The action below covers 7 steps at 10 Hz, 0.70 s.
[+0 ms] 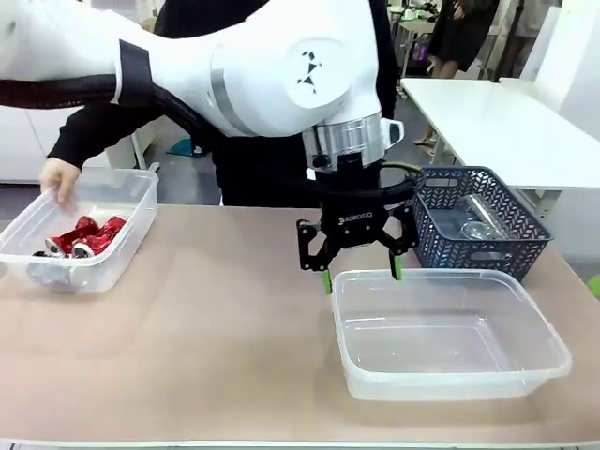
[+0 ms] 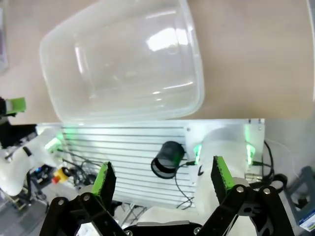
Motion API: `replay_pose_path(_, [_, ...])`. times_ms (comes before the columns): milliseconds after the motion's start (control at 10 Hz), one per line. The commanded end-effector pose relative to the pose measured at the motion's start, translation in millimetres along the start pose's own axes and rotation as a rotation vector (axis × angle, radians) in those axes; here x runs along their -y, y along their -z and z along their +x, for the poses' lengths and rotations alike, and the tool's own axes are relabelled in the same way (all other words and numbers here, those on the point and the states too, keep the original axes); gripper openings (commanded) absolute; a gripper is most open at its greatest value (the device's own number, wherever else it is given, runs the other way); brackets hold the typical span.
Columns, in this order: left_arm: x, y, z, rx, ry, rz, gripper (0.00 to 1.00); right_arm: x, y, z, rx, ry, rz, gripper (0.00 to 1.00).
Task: Sort the waste into each basket.
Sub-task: Pick up the Organizing box on the right side of the table and lift it.
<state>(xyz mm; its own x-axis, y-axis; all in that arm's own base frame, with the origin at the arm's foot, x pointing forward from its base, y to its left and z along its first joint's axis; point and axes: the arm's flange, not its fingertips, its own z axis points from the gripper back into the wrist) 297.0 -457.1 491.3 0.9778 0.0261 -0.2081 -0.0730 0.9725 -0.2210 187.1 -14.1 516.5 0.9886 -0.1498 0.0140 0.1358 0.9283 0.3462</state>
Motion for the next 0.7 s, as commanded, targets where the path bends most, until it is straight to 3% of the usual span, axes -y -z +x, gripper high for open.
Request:
replay_pose_path(0, [-8.7, -12.6, -17.1, 0.015, 0.031, -0.031, 1.00, -5.9, -0.3, -0.6, 0.008, -0.002, -0.001, 1.00])
replay_pose_path(100, [0.0, 0.0, 0.0, 0.000, 0.000, 0.000, 1.00, 0.0, 0.0, 0.0, 0.000, 0.000, 0.000, 1.00])
replay_pose_path(200, [-5.0, 14.9, 1.6, 0.062, -0.027, 0.051, 1.00, -5.4, 31.6, 14.4, -0.052, -0.014, -0.075, 1.00])
replay_pose_path(300, [-11.0, 31.4, 6.3, 0.053, -0.036, 0.060, 1.00, -5.3, 65.0, 22.3, -0.098, -0.026, -0.114, 1.00])
replay_pose_path(600, [-16.6, 65.3, 23.1, 0.065, -0.042, 0.095, 1.00, 8.1, 143.6, 29.6, -0.112, -0.038, -0.206, 1.00])
